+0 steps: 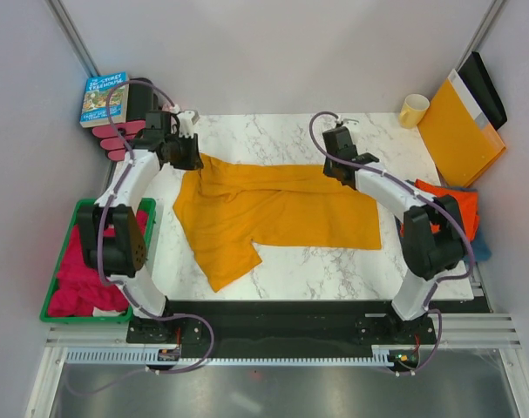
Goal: Fold and stack the t-shirts
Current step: Fold the flattened tshirt in 1/3 of the way, then grap the side of the flattened tshirt closest away from the robot with both arms
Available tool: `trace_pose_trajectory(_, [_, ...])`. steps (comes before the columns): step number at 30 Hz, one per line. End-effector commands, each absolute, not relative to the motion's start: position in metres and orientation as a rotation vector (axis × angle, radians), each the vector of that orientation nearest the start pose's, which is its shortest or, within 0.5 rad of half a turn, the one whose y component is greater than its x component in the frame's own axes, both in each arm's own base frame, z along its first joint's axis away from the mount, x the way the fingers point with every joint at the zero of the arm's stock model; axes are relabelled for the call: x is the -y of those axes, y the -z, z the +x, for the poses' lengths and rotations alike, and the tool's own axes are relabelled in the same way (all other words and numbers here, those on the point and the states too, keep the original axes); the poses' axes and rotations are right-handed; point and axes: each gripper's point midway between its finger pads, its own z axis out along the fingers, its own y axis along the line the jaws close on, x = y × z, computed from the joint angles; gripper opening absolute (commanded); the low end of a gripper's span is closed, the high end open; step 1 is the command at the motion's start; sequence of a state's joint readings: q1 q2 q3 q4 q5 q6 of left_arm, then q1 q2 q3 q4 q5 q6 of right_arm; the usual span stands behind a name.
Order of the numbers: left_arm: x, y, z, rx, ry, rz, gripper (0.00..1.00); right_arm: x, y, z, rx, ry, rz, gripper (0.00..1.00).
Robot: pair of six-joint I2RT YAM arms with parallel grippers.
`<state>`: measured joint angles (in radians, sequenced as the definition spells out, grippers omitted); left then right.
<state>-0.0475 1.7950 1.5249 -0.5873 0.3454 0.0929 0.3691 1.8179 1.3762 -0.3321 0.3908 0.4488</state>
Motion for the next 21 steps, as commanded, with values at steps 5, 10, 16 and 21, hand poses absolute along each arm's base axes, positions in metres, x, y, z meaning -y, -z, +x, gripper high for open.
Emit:
trace_pose_trajectory(5, [0.068,-0.155,0.343,-2.359,0.353,0.458,0.24,-0.164,-0.131,0.371,-2.261,-0.029,0.130,0.21])
trace_pose_trajectory(10, [0.081,-0.164,0.281,-2.351,0.475,0.524,0.24,-0.186,-0.136,0.324,-2.232,-0.106,0.150,0.21])
trace_pose_trajectory(16, [0.092,-0.163,0.240,-2.374,0.589,0.510,0.25,-0.187,-0.136,0.279,-2.191,-0.102,0.114,0.25])
trace_pose_trajectory(21, [0.091,-0.182,0.242,-2.291,0.548,0.485,0.28,-0.148,-0.145,0.249,-2.084,0.130,0.137,0.24])
